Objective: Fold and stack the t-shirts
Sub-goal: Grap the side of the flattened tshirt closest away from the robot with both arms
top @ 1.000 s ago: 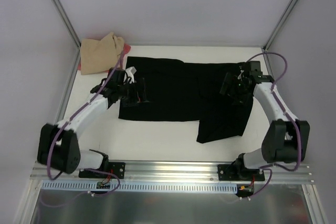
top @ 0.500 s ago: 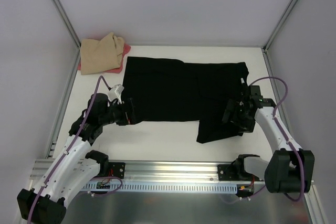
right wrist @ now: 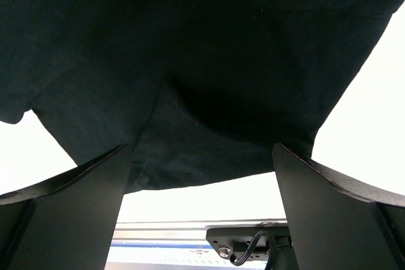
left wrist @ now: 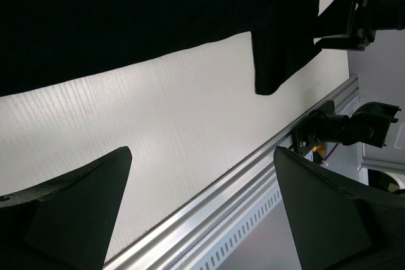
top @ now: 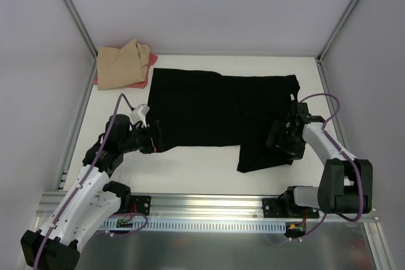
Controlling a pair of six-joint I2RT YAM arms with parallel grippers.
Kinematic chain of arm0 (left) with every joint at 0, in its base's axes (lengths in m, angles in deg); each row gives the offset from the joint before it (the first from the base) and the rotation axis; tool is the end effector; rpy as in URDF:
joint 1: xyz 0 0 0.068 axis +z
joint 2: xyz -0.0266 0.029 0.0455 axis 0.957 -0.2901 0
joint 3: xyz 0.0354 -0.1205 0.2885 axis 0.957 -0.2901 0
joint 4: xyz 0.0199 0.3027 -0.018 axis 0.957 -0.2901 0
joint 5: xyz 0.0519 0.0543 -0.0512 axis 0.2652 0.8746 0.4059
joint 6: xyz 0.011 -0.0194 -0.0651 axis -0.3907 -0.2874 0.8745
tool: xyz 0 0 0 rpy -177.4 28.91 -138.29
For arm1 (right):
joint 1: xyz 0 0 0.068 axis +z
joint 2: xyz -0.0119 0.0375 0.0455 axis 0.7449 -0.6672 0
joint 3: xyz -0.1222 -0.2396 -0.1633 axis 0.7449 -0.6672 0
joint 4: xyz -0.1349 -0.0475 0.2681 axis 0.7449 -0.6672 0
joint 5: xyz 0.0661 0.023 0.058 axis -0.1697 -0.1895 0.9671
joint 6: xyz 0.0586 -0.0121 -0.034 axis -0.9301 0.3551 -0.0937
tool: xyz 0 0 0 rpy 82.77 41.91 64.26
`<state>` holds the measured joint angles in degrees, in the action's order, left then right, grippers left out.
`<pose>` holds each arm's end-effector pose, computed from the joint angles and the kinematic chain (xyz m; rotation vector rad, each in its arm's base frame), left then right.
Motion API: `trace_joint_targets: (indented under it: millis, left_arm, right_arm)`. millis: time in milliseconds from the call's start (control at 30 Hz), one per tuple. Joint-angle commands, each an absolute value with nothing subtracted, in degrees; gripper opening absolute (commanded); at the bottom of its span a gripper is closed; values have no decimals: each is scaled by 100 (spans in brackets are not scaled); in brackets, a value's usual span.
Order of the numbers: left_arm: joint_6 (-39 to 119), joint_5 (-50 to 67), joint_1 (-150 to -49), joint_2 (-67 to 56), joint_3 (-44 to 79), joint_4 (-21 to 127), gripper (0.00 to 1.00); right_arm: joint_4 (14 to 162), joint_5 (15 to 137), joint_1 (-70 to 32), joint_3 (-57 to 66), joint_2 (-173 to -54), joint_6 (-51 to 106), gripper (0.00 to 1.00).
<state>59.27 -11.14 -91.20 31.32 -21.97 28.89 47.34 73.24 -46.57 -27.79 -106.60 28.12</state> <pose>0.1665 -0.0819 0.2781 0.0828 2.1535 -1.0157 0.2561 0.0117 0.1881 0.0907 2.8340 0.1488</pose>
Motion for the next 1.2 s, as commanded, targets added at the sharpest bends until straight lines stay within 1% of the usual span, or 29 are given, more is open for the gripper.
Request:
trace_joint_targets:
  millis: [0,200,600,700,800,900,933,1000,1033,1100,1133,1167]
  left_arm:
    - [5942,-1194,-9150,3114,-2238,2995,99]
    - [5916,-1159,-9150,3053,-2317,3030,99]
    - [5863,-1141,-9150,2930,-2317,3127,99]
    - [5846,-1124,-9159,2956,-2326,3136,99]
    - [5846,-1106,-9150,2930,-2352,3127,99]
    - [5863,-1115,-9150,2930,-2379,3145,99]
    - [5863,-1115,-9150,2930,-2387,3162,99]
    - [5872,-1115,-9159,2930,-2396,3162,99]
    - [5872,-1115,-9150,2930,-2396,3162,99]
    - [5863,-1106,-9150,2930,-2388,3145,99]
    - [5863,-1106,-9150,2930,-2388,3136,99]
    - [5855,-1089,-9159,2939,-2388,3127,99]
  right_arm:
    - [4812,7156,-4683,-2652,-10684,2780,99]
    - [4584,7077,-4683,-2203,-10753,2867,100]
    - [4953,7279,-4683,-2396,-11237,2876,99]
    - [4979,7332,-4666,-2344,-11360,2868,97]
    - [5023,7471,-4657,-2344,-11413,2894,90]
    - [5076,7612,-4657,-2414,-11430,2903,72]
    - [5076,7648,-4657,-2458,-11422,2903,62]
    - [5094,7744,-4648,-2467,-11413,2929,51]
    - [5085,7771,-4648,-2484,-11404,2920,39]
    - [5076,7815,-4648,-2502,-11361,2938,26]
    - [5076,7815,-4639,-2511,-11351,2938,16]
    - [5050,7806,-4648,-2528,-11299,2938,15]
